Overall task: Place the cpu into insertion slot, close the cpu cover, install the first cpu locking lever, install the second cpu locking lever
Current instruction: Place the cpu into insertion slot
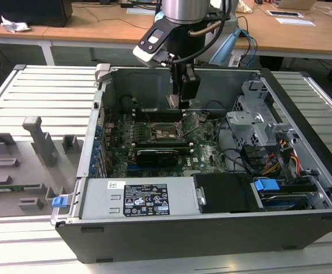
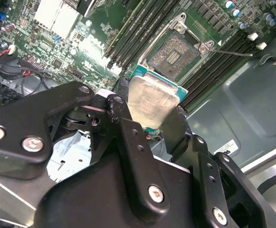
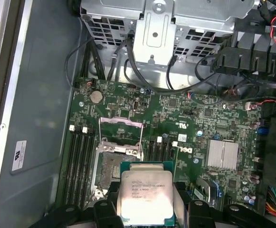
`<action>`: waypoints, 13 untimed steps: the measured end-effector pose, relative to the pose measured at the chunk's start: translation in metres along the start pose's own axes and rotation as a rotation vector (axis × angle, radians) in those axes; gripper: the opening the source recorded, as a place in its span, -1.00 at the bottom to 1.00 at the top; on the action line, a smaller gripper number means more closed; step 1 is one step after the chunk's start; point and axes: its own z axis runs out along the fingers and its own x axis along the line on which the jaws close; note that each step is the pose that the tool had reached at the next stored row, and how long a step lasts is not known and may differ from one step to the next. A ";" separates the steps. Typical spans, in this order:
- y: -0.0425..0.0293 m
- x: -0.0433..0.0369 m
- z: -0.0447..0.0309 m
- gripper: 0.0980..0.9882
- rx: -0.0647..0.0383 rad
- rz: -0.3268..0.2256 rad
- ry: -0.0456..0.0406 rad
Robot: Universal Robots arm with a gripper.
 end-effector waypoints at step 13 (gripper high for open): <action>-0.0005 -0.0001 0.0066 -0.04 0.005 0.009 0.0000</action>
